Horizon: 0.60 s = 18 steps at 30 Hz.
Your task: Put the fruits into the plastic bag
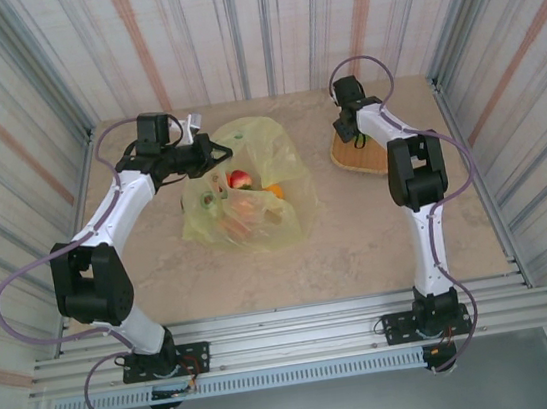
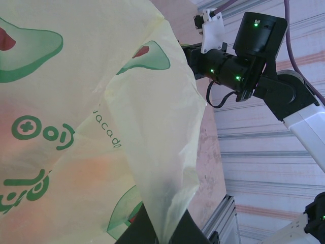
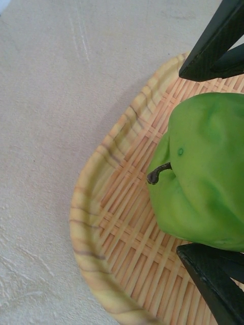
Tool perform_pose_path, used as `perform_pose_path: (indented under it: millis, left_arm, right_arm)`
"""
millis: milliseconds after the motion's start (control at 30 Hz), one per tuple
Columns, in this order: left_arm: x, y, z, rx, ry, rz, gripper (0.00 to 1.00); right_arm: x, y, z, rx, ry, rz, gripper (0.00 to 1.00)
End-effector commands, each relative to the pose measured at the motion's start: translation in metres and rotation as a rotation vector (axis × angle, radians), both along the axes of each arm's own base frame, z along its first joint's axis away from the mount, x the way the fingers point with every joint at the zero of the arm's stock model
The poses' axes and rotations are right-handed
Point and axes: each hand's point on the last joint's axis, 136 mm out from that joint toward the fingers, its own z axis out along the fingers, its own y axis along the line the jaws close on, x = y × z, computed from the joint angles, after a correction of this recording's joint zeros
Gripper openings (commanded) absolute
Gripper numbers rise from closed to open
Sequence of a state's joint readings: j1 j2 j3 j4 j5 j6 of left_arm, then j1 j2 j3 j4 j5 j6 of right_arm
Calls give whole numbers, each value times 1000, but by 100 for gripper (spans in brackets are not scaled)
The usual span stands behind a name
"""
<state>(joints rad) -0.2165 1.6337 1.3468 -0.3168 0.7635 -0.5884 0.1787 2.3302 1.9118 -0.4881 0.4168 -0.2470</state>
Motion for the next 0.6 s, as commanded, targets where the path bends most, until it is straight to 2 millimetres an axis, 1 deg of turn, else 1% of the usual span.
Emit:
perform_pose_path:
  millis: [0, 167, 233, 367, 467, 567]
  left_arm:
    - [-2, -3, 6, -8, -11, -26, 0]
    - [-3, -3, 6, -8, -9, -26, 0]
    - [-3, -4, 7, -9, -12, -28, 0]
    - [-3, -4, 7, -9, -11, -28, 0]
    - [-3, -4, 6, -10, -10, -29, 0]
    - [-3, -4, 7, -11, -11, -29, 0]
  right_arm:
    - [-3, 5, -12, 35, 41, -2, 83]
    - [-5, 7, -16, 101, 52, -28, 82]
    - [-5, 8, -18, 121, 55, -31, 79]
    - [-6, 7, -12, 127, 47, -39, 72]
    - [-6, 6, 1, 131, 27, -46, 68]
    - [-9, 7, 21, 154, -3, -51, 65]
